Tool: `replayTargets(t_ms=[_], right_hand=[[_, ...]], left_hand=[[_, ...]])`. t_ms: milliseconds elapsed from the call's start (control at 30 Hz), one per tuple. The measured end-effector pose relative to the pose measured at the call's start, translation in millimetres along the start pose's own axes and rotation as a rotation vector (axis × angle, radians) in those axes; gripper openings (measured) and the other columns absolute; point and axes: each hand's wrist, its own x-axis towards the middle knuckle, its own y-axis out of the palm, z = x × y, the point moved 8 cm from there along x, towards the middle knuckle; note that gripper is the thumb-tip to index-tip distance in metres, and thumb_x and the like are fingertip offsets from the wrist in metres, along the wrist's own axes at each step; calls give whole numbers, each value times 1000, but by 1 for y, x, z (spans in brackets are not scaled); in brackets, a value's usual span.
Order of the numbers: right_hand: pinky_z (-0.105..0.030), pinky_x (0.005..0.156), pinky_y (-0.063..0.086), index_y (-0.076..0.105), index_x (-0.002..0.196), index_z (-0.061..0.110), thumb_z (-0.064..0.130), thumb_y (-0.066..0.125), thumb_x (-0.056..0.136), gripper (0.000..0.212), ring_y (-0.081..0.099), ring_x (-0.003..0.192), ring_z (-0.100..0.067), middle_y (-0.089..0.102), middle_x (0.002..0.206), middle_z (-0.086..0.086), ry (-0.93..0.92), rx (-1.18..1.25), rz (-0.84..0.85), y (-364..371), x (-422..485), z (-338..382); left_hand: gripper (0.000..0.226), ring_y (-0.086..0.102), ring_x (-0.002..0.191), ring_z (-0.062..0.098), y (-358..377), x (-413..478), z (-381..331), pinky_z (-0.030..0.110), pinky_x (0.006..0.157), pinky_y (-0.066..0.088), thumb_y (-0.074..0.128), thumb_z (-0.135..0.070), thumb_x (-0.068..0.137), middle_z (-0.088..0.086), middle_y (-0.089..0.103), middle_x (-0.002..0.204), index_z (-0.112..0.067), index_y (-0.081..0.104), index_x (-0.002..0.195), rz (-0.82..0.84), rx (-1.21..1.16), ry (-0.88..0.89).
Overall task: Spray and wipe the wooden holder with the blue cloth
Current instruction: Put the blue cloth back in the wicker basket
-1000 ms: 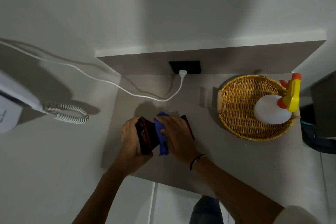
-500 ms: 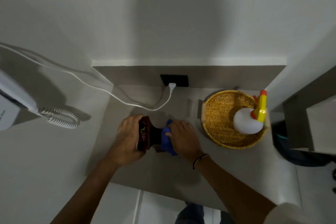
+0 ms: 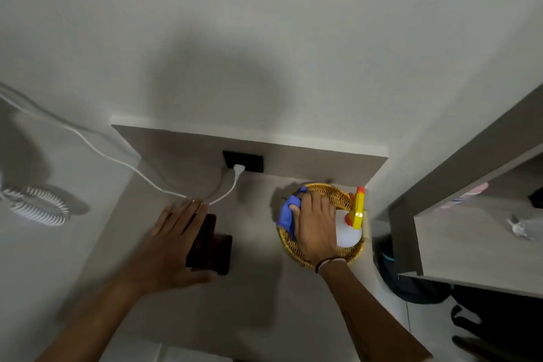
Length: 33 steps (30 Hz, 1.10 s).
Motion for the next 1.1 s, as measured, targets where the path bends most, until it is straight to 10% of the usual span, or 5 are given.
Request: replayTargets(t_ms=[200,900,1100], right_hand=[[-48,131,17,20,164,7,61,21,107,79,13,161,-33,23,171,-14,33,12,298,60,-4,-1],[-50,132,2,-11,162,1,38,22,112,70,-10,160,-40,-11,172,-24,-109,-238,525,76,-12,2],[-45,133,8,-3,162,-5,21,37,104,75,-2,161,-39,-3,172,-25,-112,-60,272,11,-9,36]], left_hand=[[91,-11,162,22,-18,10,-32,51,131,4,21,-70,101,9,-8,175,-9,-1,164,-178,-122,-119],[96,-11,161,22,4,15,-15,47,132,6,18,-75,99,9,-9,175,-8,-2,165,-143,-29,-146],[89,1,162,29,-13,6,-13,51,131,13,16,-68,103,14,1,174,-4,9,164,-174,19,-232]])
